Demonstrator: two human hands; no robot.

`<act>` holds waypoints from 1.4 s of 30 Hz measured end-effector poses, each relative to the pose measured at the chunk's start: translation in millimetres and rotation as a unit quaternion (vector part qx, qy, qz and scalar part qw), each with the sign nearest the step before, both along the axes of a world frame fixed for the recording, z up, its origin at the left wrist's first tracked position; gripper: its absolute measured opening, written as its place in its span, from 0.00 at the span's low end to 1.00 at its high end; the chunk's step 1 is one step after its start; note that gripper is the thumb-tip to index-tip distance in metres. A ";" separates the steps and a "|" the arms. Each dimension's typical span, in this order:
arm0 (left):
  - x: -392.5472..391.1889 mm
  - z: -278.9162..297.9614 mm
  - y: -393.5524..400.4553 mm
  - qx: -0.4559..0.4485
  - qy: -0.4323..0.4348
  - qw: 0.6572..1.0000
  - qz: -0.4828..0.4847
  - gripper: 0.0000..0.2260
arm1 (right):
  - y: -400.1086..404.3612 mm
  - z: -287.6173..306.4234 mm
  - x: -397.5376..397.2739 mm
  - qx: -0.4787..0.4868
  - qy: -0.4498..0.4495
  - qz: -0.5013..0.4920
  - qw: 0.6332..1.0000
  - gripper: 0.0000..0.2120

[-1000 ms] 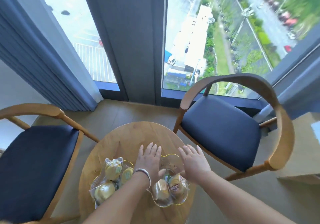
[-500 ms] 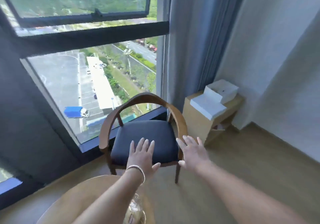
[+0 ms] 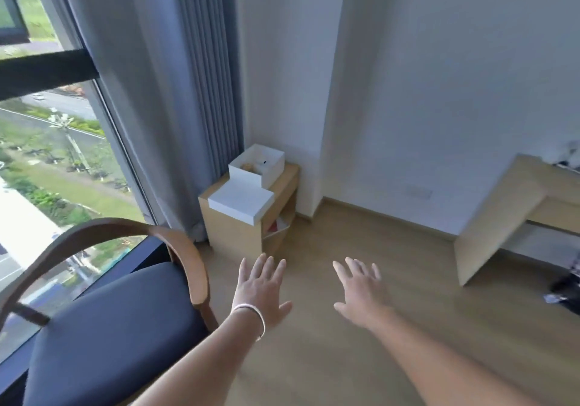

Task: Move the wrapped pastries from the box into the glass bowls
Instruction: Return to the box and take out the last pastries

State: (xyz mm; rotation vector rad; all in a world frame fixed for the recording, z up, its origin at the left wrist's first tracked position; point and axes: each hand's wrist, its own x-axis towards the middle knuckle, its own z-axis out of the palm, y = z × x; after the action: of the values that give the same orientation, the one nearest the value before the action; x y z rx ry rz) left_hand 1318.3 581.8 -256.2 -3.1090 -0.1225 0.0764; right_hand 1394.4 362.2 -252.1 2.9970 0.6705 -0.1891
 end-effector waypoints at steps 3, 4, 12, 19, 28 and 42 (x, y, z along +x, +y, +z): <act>38.2 -1.1 -8.6 0.012 0.007 1.000 -0.013 0.40 | -10.0 -3.2 33.4 0.016 0.004 -0.006 1.000 0.43; 50.2 -1.0 -10.7 0.016 0.006 1.000 -0.015 0.40 | -13.0 -4.0 43.6 0.025 0.005 -0.007 1.000 0.43; 145.2 10.0 -30.5 0.040 0.001 0.998 -0.038 0.40 | -48.5 6.3 126.9 0.043 0.007 -0.020 0.999 0.42; 258.1 0.5 -46.2 0.032 0.006 0.997 -0.073 0.38 | -59.9 0.7 217.3 0.044 0.010 -0.044 0.998 0.41; 468.3 -24.6 -41.6 0.009 0.003 0.993 -0.116 0.39 | -54.8 7.3 393.4 0.009 0.005 -0.080 0.997 0.42; 653.3 -20.4 34.8 0.001 0.016 0.996 -0.082 0.37 | 21.5 14.8 595.0 0.010 0.014 -0.041 0.999 0.40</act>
State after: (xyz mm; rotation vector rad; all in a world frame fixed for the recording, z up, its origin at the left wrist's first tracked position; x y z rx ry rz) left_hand 1971.6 616.6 -276.6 -3.0992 0.1341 0.1231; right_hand 1989.4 383.7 -237.3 3.0482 0.5547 -0.2294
